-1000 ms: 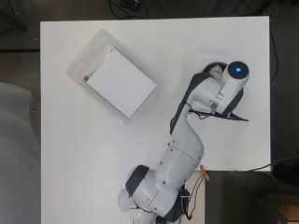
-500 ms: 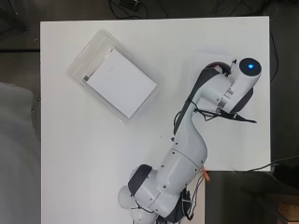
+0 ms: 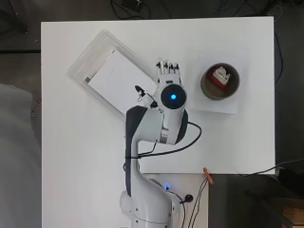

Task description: Teleoperate dual arm-hand system to remove items from a box

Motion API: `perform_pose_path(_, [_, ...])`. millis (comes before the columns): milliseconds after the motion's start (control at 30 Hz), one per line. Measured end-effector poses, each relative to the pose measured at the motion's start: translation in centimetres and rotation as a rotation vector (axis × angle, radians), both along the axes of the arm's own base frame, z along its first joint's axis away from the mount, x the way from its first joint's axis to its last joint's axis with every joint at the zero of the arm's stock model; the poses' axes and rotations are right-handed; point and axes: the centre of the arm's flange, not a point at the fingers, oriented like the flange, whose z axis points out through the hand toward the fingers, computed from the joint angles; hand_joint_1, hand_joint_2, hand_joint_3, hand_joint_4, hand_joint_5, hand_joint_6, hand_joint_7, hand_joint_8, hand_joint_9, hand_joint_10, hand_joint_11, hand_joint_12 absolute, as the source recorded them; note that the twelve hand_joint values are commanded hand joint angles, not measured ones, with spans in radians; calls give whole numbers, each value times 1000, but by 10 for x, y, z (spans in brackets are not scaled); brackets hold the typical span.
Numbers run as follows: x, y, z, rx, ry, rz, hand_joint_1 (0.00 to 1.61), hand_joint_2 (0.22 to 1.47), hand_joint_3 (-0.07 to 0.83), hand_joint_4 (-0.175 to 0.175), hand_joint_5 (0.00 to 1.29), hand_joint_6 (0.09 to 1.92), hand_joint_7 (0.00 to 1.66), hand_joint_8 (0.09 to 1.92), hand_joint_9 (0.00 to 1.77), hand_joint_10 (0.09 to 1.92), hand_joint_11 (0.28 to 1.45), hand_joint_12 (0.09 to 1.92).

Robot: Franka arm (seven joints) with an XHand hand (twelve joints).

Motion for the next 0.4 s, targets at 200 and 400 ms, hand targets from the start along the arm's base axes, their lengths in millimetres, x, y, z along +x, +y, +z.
perform_pose_path(200, [-2,19,-1,-12,14,-26,0,858,0,45,150,87,364,87,517,87,521,87])
perform_pose_path(400, [4,20,-10,-13,24,-40,1,864,1,68,197,87,376,87,510,87,505,87])
